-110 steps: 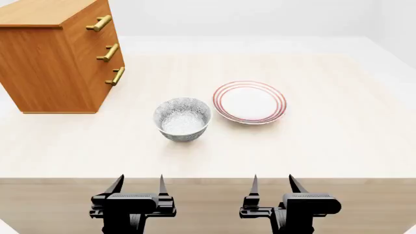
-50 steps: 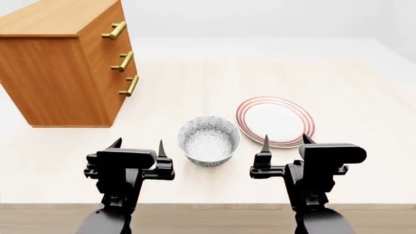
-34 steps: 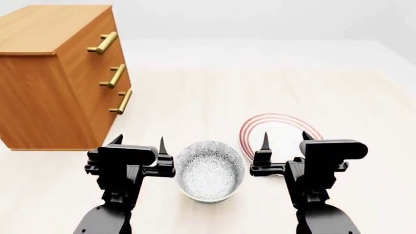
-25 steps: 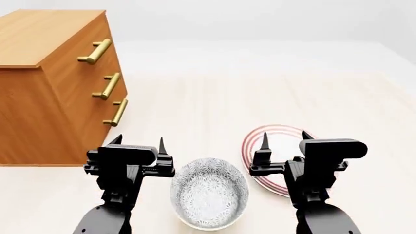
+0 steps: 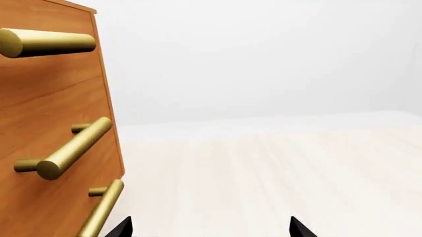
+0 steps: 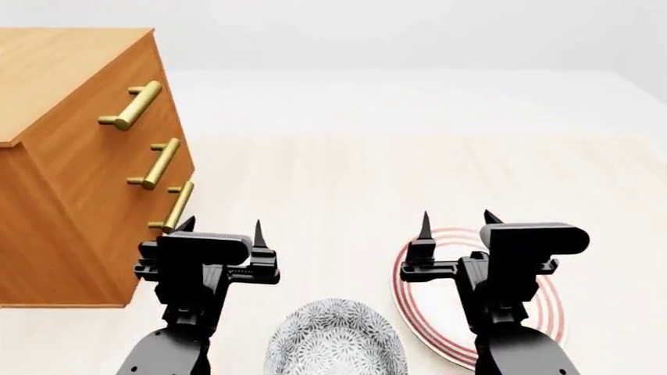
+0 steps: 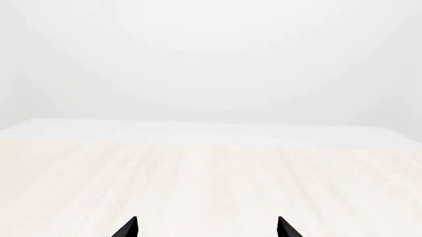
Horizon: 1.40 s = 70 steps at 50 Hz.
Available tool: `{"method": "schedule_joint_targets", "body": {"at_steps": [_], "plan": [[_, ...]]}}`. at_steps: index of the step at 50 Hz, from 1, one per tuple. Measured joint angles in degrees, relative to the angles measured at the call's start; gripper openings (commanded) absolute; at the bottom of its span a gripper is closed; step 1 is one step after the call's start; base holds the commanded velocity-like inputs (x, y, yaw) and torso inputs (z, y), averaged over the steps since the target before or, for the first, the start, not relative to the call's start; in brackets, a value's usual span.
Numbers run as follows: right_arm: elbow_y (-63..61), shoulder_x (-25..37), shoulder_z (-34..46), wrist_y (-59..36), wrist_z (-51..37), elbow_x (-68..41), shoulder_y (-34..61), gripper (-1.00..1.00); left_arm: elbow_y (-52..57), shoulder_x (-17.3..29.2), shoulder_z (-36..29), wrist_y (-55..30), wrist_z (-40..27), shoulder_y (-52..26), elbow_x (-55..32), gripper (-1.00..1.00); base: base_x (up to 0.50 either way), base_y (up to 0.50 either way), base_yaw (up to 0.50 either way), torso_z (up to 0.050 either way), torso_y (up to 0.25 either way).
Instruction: Open the bottom drawer of the cabinet.
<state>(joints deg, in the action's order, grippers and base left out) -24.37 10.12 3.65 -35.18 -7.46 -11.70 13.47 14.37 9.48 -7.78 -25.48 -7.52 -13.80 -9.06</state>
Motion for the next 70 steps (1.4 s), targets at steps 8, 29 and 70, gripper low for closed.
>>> {"method": "schedule_joint_targets", "body": {"at_steps": [8,29,70], "plan": [[0.15,0.19,0.35,0.11,-0.42,-0.01,0.06,1.0,-0.4,0.58,-1.0,-1.13,-0.46,-0.66,0.62,1.0,0.0,0.0,0.0,0.0,0.0],[-0.91,0.85,1.25,-0.4,-1.15,-0.52,0.21,1.0,-22.25,4.25,-20.78,-15.19,1.12,-22.17,16.71,1.0,0.0,0.0,0.0,0.0,0.0],[-0.82,1.63,1.71,0.75,-1.7,-2.47,-0.1,1.0,-85.68,-6.15,-42.12,1.81,-8.32,-45.7,19.2,1.0,0.0,0.0,0.0,0.0,0.0]]}}
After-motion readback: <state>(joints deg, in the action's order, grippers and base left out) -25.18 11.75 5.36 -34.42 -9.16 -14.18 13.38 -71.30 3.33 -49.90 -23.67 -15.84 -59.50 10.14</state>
